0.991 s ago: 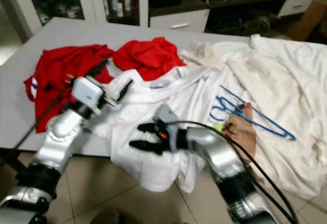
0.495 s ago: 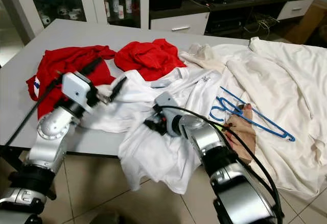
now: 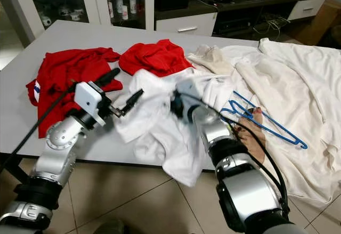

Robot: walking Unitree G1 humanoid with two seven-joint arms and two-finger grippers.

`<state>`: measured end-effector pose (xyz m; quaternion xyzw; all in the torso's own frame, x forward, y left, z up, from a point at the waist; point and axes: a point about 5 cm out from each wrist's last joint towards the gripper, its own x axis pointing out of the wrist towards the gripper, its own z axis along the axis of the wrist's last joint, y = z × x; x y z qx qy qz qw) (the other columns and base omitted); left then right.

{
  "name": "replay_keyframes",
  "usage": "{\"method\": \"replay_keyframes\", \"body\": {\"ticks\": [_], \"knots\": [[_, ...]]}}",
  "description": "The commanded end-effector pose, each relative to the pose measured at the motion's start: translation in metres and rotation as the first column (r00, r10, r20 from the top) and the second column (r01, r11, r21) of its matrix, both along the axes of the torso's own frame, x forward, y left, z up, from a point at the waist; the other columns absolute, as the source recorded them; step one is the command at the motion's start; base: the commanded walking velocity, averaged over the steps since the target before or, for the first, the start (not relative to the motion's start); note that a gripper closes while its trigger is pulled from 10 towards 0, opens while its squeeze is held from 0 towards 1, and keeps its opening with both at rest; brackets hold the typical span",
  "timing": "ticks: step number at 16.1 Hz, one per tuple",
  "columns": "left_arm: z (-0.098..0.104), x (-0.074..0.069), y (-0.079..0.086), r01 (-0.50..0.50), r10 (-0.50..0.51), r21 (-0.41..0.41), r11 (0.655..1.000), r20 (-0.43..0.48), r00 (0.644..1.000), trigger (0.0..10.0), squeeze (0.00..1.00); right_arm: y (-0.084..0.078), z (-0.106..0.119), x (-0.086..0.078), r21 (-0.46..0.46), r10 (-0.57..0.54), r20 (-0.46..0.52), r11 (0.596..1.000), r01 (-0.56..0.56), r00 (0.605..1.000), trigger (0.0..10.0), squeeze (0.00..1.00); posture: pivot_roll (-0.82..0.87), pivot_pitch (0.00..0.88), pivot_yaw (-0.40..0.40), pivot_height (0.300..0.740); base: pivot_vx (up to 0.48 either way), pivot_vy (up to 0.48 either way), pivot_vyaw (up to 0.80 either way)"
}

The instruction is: Hang hanger

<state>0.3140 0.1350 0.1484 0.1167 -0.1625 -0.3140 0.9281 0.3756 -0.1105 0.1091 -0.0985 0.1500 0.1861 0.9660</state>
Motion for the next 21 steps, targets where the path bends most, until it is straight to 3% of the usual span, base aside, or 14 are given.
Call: {"method": "replay_keyframes", "body": {"ticks": [1, 4, 6, 8, 11, 12, 13, 15, 17, 21], "knots": [[0.002, -0.001, -0.005, 0.023, -0.023, 0.002, 1.000, 0.005, 1.000, 10.0, 0.00, -0.002, 0.023, 0.010, 0.062, -0.044, 0.103, 0.997, 0.037, 0.994, 10.0, 0.00, 0.21, 0.000, -0.047, 0.740, 0.000, 0.000, 0.00], [0.002, -0.001, -0.009, 0.040, -0.040, 0.001, 0.999, -0.002, 0.999, 10.0, 0.00, -0.007, 0.048, 0.019, 0.170, -0.124, 0.223, 0.982, 0.087, 0.967, 10.0, 0.00, 0.20, 0.000, -0.041, 0.740, 0.000, 0.000, 0.00], [0.002, -0.001, -0.011, 0.044, -0.044, 0.002, 0.999, -0.004, 0.999, 10.0, 0.00, -0.007, 0.055, 0.020, 0.223, -0.126, 0.228, 0.972, 0.074, 0.965, 10.0, 0.00, 0.20, 0.000, -0.040, 0.740, 0.000, 0.000, 0.00], [0.001, -0.002, -0.014, 0.053, -0.053, 0.001, 0.999, -0.008, 0.999, 10.0, 0.00, -0.001, 0.063, 0.018, 0.313, -0.027, 0.232, 0.949, -0.049, 0.972, 10.0, 0.00, 0.19, 0.000, -0.038, 0.740, 0.000, 0.000, 0.00], [-0.001, -0.003, -0.015, 0.056, -0.056, -0.003, 0.998, -0.015, 0.998, 10.0, 0.00, -0.003, 0.064, 0.013, 0.301, 0.049, 0.249, 0.945, -0.125, 0.967, 10.0, 0.00, 0.19, 0.000, -0.038, 0.740, 0.000, 0.000, 0.00], [-0.002, -0.004, -0.015, 0.050, -0.050, -0.016, 0.999, -0.025, 0.998, 10.0, 0.00, -0.012, 0.064, 0.009, 0.291, 0.070, 0.253, 0.946, -0.145, 0.965, 10.0, 0.00, 0.19, 0.001, -0.039, 0.740, 0.000, 0.000, 0.00], [-0.004, -0.003, -0.014, 0.026, -0.028, -0.050, 0.998, -0.038, 0.999, 10.0, 0.00, -0.023, 0.064, 0.003, 0.232, 0.108, 0.271, 0.957, -0.174, 0.957, 10.0, 0.00, 0.18, 0.003, -0.039, 0.740, 0.000, 0.000, 0.00], [-0.003, 0.003, -0.008, -0.071, 0.061, -0.146, 0.987, -0.071, 0.996, 10.0, 0.00, -0.046, 0.070, -0.010, -0.082, 0.209, 0.374, 0.978, -0.193, 0.904, 10.0, 0.00, 0.17, 0.007, -0.036, 0.740, 0.000, 0.000, 0.00], [-0.001, 0.010, -0.004, -0.144, 0.126, -0.209, 0.967, -0.097, 0.987, 10.0, 0.00, -0.064, 0.079, -0.016, -0.189, 0.203, 0.410, 0.973, -0.135, 0.889, 10.0, 0.00, 0.15, 0.008, -0.033, 0.740, 0.000, 0.000, 0.00], [0.000, 0.014, -0.005, -0.180, 0.155, -0.249, 0.952, -0.115, 0.981, 10.0, 0.00, -0.070, 0.082, -0.027, -0.317, 0.229, 0.432, 0.944, -0.091, 0.872, 10.0, 0.00, 0.14, 0.007, -0.025, 0.740, 0.000, 0.000, 0.00]]}}
